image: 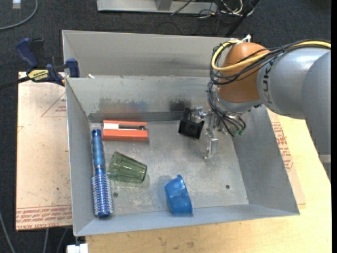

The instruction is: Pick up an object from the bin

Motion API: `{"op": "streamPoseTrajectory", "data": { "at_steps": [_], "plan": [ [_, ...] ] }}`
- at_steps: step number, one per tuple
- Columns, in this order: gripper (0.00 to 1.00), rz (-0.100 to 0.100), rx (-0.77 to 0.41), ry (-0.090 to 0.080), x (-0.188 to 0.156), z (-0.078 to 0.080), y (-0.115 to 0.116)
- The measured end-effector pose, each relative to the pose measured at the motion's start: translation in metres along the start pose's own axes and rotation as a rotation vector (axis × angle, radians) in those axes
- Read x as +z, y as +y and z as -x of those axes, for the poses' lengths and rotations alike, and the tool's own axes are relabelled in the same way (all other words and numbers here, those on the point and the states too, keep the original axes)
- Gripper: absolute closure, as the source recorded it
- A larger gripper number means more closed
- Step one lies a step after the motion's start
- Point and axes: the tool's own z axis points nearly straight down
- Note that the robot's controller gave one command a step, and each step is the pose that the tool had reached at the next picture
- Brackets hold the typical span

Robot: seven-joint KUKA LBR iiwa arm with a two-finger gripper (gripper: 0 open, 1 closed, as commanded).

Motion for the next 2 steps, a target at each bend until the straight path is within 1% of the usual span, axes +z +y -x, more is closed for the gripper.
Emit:
{"op": "streamPoseTrajectory", "data": {
  "at_steps": [1, 2],
  "plan": [
    [1.0, 0.001, -0.082, -0.003, 0.0052, 0.0133, 0.0256],
    [1.0, 0.001, -0.083, -0.003, 0.0052, 0.0133, 0.0256]
  ]
}}
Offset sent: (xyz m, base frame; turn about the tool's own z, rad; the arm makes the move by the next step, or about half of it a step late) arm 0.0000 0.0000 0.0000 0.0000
